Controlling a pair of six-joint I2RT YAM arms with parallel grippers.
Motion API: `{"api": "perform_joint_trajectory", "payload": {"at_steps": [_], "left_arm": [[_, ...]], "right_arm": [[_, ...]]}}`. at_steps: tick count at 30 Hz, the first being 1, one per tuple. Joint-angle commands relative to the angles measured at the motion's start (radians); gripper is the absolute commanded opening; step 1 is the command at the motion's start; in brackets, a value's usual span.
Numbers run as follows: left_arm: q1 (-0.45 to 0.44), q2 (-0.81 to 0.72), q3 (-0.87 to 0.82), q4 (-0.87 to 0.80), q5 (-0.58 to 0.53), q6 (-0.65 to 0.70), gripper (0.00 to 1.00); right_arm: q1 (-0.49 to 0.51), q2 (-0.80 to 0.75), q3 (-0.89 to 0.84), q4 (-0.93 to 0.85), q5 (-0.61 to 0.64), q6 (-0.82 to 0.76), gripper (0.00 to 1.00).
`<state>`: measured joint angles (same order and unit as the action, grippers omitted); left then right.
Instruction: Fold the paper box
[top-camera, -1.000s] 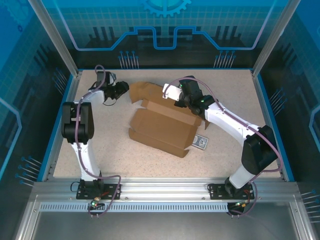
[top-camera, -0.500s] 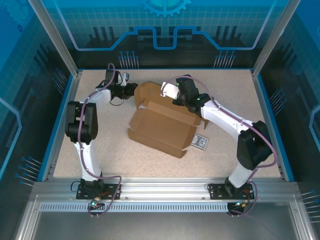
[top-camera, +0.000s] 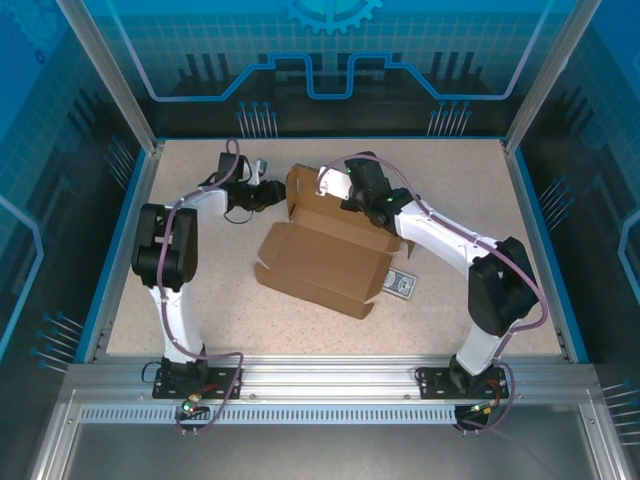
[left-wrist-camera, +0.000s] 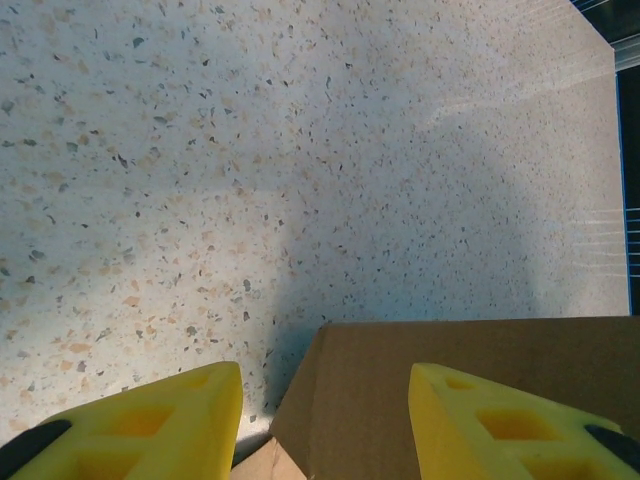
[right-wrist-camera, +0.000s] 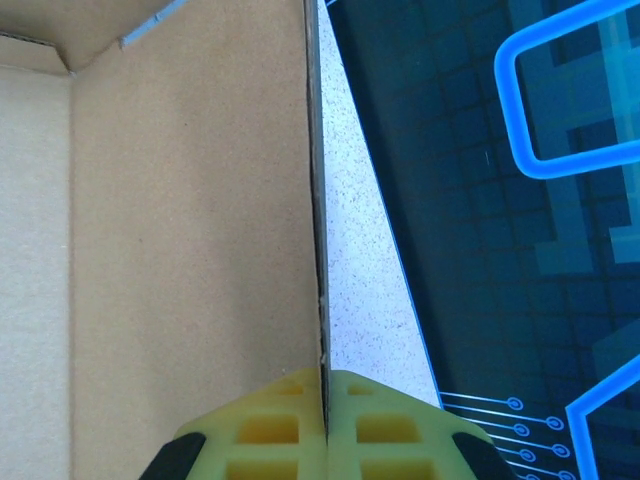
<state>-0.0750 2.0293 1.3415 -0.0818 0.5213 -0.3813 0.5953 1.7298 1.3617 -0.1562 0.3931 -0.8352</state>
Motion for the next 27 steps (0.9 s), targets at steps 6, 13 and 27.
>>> {"api": "perform_joint_trajectory", "payload": {"at_steps": [6, 13, 27], "left_arm": [[-0.012, -0.049, -0.047, 0.063, 0.015, 0.073, 0.5], [-0.012, -0.058, -0.059, 0.053, -0.009, 0.127, 0.54], [-0.011, -0.127, -0.123, 0.063, -0.034, 0.18, 0.61]], "right_arm": [[0.028, 0.06, -0.008, 0.101, 0.058, -0.103, 0.0], [0.038, 0.066, -0.031, 0.169, 0.07, -0.159, 0.0], [0.04, 0.082, -0.018, 0.19, 0.07, -0.205, 0.0]]}}
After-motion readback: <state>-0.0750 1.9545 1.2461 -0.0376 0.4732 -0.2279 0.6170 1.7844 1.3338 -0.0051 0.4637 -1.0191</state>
